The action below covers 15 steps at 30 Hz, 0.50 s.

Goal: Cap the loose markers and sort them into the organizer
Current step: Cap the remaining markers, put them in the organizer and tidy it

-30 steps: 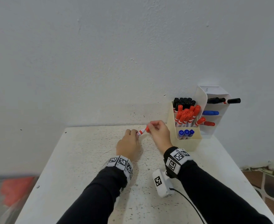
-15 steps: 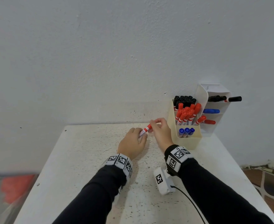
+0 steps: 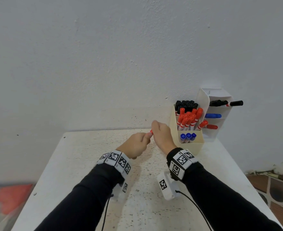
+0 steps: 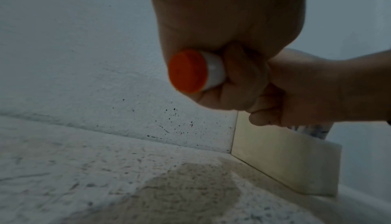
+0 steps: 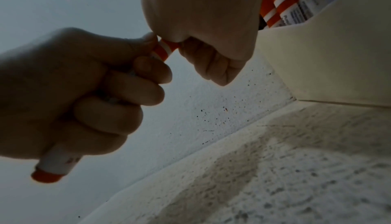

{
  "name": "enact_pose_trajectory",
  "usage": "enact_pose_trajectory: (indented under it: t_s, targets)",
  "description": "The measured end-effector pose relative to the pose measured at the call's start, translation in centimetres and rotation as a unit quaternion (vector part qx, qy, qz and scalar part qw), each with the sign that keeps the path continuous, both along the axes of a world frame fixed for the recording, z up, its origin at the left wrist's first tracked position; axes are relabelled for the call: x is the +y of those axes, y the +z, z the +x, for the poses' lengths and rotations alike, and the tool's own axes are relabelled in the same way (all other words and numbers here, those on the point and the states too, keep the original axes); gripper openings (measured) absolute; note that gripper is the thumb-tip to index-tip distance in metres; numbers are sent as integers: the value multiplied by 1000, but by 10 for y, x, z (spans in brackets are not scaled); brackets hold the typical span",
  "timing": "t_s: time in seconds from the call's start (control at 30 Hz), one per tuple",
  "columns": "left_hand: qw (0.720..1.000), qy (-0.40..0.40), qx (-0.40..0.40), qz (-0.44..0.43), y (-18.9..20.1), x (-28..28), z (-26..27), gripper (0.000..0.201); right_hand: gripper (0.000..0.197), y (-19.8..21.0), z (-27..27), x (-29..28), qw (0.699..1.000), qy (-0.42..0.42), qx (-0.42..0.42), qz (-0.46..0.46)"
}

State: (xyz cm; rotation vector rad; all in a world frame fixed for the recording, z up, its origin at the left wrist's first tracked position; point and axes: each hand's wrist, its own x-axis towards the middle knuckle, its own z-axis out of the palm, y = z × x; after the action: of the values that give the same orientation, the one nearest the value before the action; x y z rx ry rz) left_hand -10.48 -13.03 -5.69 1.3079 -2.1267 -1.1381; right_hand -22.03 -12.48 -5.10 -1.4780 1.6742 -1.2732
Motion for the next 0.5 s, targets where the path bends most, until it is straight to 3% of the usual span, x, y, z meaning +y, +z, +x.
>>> enact_pose_trajectory:
  t_s: [0.17, 0.23, 0.33, 0.43, 0.5]
  targets:
    - [993, 38, 72, -80, -4, 6, -13, 39, 42, 10, 3, 3, 998, -22, -20, -52]
    - [988, 54, 129, -70, -5, 9, -20, 35, 35, 17, 5, 7, 997, -27, -18, -72]
    - [973, 62, 212, -61, 1, 12, -30, 28, 26, 33, 4, 14, 992, -19, 52, -113]
    - [962, 58, 248, -94, 8, 11, -40, 43, 20, 61, -11, 26, 977, -34, 121, -174]
    - [963, 71, 240, -105, 5, 7, -46, 53, 22, 84, -30, 35, 965, -61, 125, -222]
